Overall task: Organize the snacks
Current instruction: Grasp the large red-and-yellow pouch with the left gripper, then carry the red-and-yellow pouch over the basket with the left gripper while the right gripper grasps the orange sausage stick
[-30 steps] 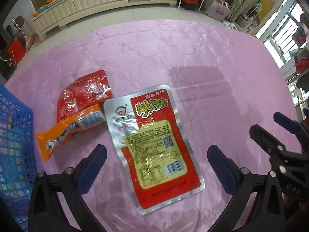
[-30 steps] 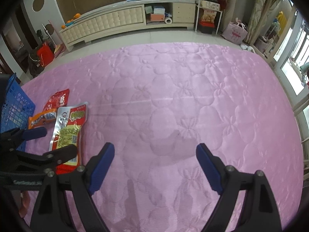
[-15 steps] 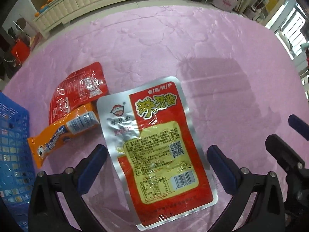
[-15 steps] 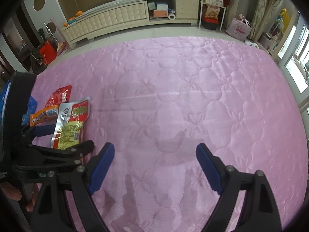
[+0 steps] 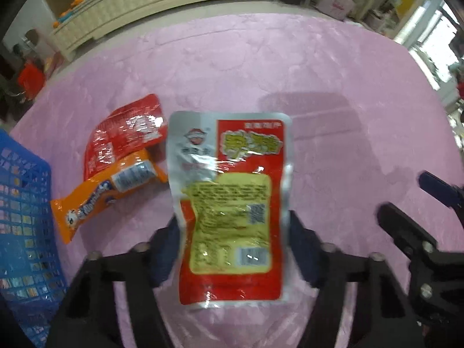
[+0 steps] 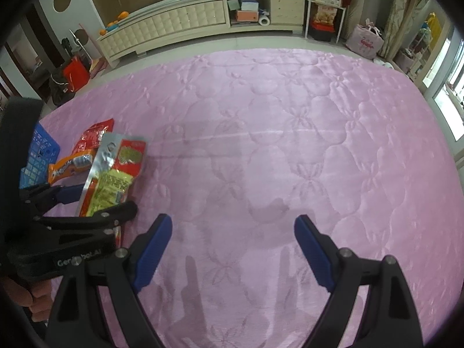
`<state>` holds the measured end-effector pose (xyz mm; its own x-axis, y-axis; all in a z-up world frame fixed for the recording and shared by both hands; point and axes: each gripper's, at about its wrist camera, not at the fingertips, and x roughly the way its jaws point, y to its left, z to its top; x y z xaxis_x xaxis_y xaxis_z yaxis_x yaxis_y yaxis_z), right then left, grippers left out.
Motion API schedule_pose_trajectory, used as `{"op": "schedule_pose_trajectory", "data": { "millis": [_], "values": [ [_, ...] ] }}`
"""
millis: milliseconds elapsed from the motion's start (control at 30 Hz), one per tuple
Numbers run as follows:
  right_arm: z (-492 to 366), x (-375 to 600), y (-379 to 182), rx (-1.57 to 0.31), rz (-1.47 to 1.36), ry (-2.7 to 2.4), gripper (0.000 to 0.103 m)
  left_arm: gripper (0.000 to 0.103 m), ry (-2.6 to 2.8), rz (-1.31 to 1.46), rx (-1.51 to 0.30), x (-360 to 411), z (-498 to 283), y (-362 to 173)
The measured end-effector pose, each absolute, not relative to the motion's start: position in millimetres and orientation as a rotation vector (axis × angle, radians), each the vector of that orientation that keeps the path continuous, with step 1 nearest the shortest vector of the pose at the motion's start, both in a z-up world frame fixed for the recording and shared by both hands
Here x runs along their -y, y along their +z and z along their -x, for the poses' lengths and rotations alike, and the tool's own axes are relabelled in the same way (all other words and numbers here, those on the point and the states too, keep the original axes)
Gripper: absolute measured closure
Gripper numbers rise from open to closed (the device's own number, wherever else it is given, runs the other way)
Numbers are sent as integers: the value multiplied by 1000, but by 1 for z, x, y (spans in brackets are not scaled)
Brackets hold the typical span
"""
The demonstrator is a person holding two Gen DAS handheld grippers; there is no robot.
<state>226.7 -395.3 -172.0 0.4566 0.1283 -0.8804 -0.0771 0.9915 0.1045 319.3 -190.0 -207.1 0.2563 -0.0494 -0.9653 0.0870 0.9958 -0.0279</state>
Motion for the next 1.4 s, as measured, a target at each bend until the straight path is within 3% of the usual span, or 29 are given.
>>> {"op": "schedule_pose_trajectory", "data": {
  "millis": [133,167,200,400,633,900,1100,1400],
  "values": [
    [-226,392,-173,-1092,-51,136,14,58,-118,16,-1307,181,-316,-201],
    [-226,392,-173,-1094,-50,136,14,69,-112,19,-1299,176,-314,-198],
    [-226,392,-174,-1095,-50,136,14,73,-113,21,-1304,174,-313,-197],
    [-225,388,-177,-1105,-52,147,14,73,-140,56,-1297,158,-310,-201],
    [-223,377,-179,-1107,-44,163,14,66,-138,-109,-1258,178,-302,-204],
    [-220,379,-178,-1102,-78,158,14,71,-142,-84,-1268,168,-292,-200],
    [-209,375,-167,-1068,-138,160,14,71,-197,-82,-1144,154,-265,-154],
    [-203,320,-106,-976,-32,182,14,71,-163,27,-1029,94,-220,-75]
  ]
}}
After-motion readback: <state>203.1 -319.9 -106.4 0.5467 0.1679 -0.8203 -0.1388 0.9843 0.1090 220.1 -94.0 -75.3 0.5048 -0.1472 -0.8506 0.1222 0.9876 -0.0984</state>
